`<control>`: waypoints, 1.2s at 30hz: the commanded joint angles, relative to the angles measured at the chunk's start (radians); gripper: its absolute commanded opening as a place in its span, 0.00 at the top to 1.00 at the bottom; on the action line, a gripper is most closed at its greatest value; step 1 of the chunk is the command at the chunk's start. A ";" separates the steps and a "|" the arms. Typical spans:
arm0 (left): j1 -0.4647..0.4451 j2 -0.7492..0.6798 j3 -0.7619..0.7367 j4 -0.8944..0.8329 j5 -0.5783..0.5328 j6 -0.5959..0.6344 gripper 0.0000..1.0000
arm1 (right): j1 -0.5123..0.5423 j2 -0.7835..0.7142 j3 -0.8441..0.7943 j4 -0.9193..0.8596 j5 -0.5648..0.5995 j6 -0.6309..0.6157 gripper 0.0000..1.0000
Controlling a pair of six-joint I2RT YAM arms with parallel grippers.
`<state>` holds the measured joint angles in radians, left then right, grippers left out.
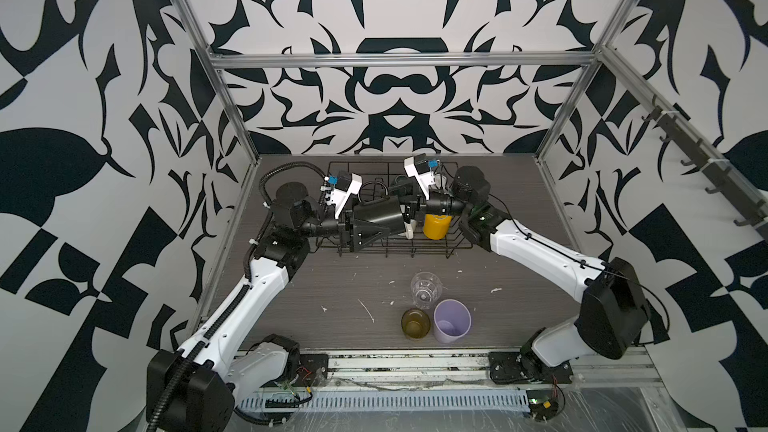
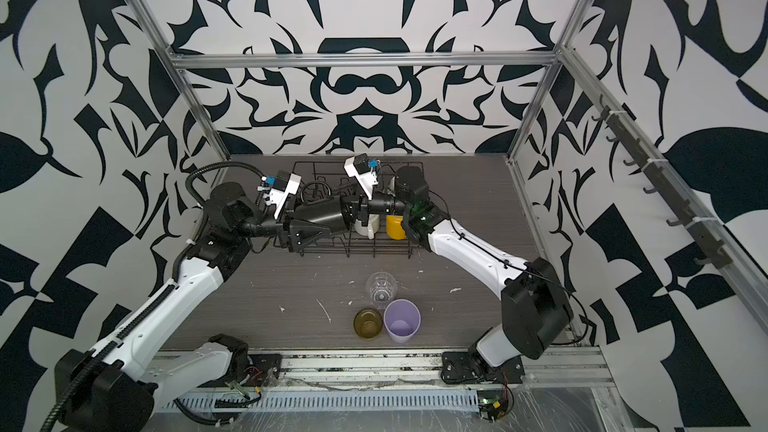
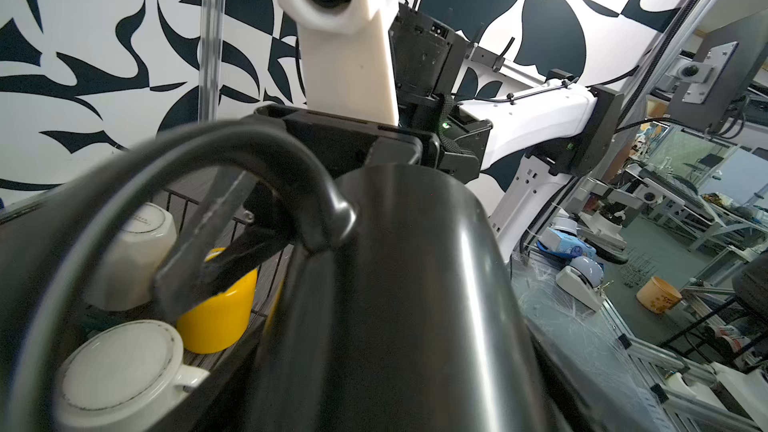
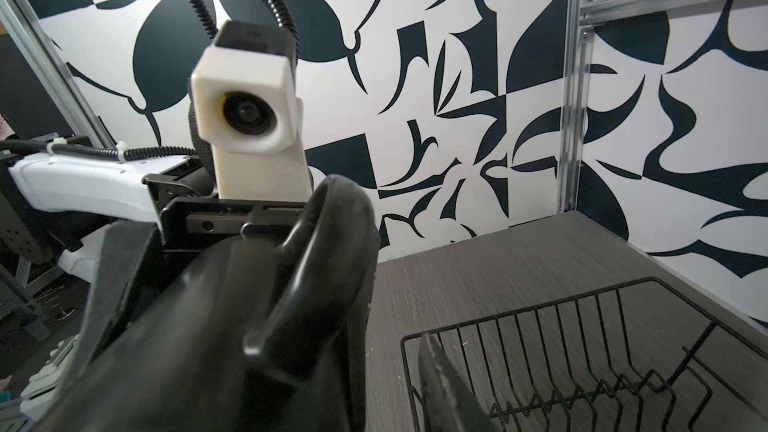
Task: Load the cups into the dish rack
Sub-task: 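Close the left gripper on the black mug's body beside the right gripper, then open the right gripper and pull back while the left gripper carries the mug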
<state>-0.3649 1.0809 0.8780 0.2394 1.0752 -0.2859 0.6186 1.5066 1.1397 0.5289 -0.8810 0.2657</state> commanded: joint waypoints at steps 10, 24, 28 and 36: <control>0.021 -0.011 0.106 -0.140 -0.103 0.074 1.00 | -0.051 -0.063 -0.036 0.022 0.110 0.030 0.45; 0.052 0.089 0.289 -0.412 -0.374 0.068 1.00 | -0.109 -0.163 -0.012 -0.398 0.436 0.033 0.41; 0.057 0.146 0.370 -0.500 -0.474 0.040 1.00 | -0.115 -0.213 -0.029 -0.486 0.551 0.011 0.31; 0.103 0.305 0.531 -0.653 -0.607 -0.073 1.00 | -0.121 -0.278 -0.023 -0.640 0.725 -0.014 0.14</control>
<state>-0.2718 1.3674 1.3396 -0.3611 0.5339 -0.3164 0.5007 1.2621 1.0801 -0.0460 -0.2646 0.2699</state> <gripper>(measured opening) 0.841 0.860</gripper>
